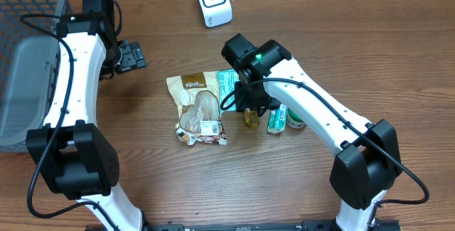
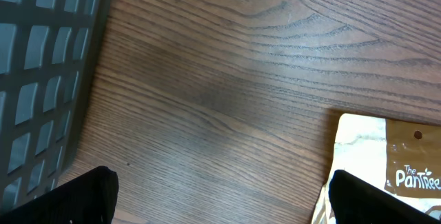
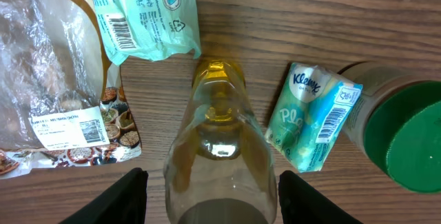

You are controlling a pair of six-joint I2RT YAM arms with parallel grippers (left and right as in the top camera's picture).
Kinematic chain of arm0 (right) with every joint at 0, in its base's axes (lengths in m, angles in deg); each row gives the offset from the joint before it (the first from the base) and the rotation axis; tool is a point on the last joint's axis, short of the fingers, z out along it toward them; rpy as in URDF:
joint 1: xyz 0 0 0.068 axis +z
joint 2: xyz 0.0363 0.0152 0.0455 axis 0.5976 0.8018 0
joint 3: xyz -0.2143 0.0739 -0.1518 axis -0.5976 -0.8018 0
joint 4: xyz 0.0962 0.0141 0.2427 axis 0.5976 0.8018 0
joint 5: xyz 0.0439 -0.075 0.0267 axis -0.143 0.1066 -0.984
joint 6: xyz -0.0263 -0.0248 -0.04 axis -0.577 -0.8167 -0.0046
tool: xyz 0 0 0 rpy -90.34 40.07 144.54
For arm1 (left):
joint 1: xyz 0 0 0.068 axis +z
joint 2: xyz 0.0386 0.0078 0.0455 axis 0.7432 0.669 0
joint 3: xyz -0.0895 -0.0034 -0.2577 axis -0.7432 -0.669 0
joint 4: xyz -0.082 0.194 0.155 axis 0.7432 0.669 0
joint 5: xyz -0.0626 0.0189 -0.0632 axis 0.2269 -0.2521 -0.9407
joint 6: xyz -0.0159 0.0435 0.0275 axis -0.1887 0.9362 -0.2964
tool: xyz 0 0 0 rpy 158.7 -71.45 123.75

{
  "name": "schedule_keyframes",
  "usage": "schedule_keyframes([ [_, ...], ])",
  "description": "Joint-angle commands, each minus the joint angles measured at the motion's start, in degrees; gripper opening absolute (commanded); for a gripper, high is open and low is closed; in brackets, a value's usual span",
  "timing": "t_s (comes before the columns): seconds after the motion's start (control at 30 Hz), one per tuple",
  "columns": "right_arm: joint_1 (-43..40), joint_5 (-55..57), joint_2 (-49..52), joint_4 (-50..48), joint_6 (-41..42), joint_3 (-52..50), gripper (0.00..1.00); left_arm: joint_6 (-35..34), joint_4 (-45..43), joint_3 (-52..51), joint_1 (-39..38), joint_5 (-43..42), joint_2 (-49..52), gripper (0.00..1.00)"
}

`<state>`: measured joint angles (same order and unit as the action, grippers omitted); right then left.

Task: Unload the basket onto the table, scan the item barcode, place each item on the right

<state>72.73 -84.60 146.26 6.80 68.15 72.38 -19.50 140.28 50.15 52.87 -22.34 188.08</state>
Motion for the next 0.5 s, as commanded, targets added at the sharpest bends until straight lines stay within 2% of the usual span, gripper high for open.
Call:
schedule_keyframes([
  [0.0,0.02,1.51,-0.83,-0.46,0.24,-0.24,0.59,0.22,-0.04,0.92,-0.15,0.74,-0.9,1.0],
  [0.23,0.02,3.54,-0.79,-1.75,0.24,-0.24,0.57,0.24,-0.04,0.92,-0.17,0.72,-0.9,0.99],
  [0.3,0.02,3.56,-0.79,-1.7,0.24,-0.24,0.53,0.24,-0.04,0.92,-0.17,0.74,-0.9,0.99],
  [0.47,0.02,3.54,-0.76,-0.87,0.26,-0.24,0.51,0.22,-0.04,0.92,-0.17,0.74,-0.9,1.0],
])
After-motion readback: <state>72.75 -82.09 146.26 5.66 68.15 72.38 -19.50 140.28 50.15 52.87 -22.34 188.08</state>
